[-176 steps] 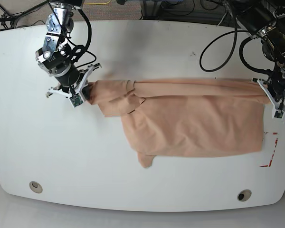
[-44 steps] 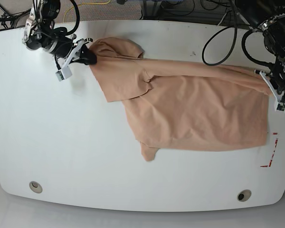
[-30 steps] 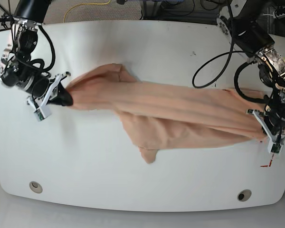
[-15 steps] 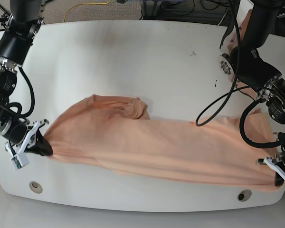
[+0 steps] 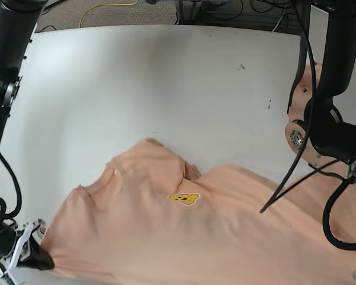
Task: Fold the T-shirt properly
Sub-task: 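Lift the shirt with both grippers and pull it toward the robot, then lay the shirt down by moving both grippers away from the robot, then release the shirt with the right gripper and move it aside, then grasp the shirt fabric near the sleeve with the right gripper, then lift the shirt with both grippers and pull it toward the robot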
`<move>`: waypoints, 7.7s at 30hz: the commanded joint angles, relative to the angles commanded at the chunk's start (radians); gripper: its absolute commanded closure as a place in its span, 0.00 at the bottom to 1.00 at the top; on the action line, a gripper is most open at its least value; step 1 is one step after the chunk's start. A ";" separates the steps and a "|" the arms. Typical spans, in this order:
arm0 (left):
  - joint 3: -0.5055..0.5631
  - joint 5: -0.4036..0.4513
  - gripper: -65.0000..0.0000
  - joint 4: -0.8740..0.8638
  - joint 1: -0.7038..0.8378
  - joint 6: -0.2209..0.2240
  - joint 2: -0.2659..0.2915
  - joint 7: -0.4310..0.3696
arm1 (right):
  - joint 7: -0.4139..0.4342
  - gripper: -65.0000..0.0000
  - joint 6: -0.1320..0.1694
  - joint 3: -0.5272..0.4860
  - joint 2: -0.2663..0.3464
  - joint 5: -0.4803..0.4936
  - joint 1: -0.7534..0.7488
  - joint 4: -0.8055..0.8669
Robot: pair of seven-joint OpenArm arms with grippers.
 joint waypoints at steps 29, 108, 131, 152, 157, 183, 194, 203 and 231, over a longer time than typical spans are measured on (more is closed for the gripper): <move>0.002 -0.009 1.00 -0.078 -0.011 -0.008 -0.031 -0.075 | -0.075 1.00 0.000 -0.298 0.124 0.006 0.359 0.046; -0.084 -0.002 1.00 0.210 1.293 -0.200 -0.080 -0.048 | 0.095 0.23 0.000 0.796 -0.730 -0.330 -0.842 -0.055; -0.084 -0.005 1.00 0.210 1.292 -0.200 -0.080 -0.048 | 0.236 0.23 -0.016 0.683 -0.743 -0.330 -0.833 -0.152; -0.084 -0.006 1.00 0.210 1.292 -0.200 -0.083 -0.048 | 0.362 0.23 -0.159 0.523 -0.747 -0.330 -0.836 -0.152; -0.084 -0.006 1.00 0.210 1.292 -0.200 -0.083 -0.048 | 0.374 0.31 -0.202 0.525 -0.732 -0.330 -0.836 -0.152; -0.078 -0.009 1.00 0.212 1.287 -0.200 -0.080 -0.048 | 0.281 1.00 -0.200 0.531 -0.677 -0.319 -1.042 0.127; -0.078 -0.009 1.00 0.213 1.297 -0.200 -0.081 -0.048 | 0.189 1.00 -0.197 0.655 -0.675 -0.319 -1.258 0.373; 0.005 -0.015 1.00 0.215 1.270 -0.200 -0.064 -0.084 | 0.184 1.00 -0.197 0.672 -0.664 -0.319 -1.306 0.485; 0.126 -0.025 1.00 0.209 0.629 -0.103 0.115 -0.204 | 0.161 1.00 -0.154 0.598 -0.276 -0.319 -0.749 0.350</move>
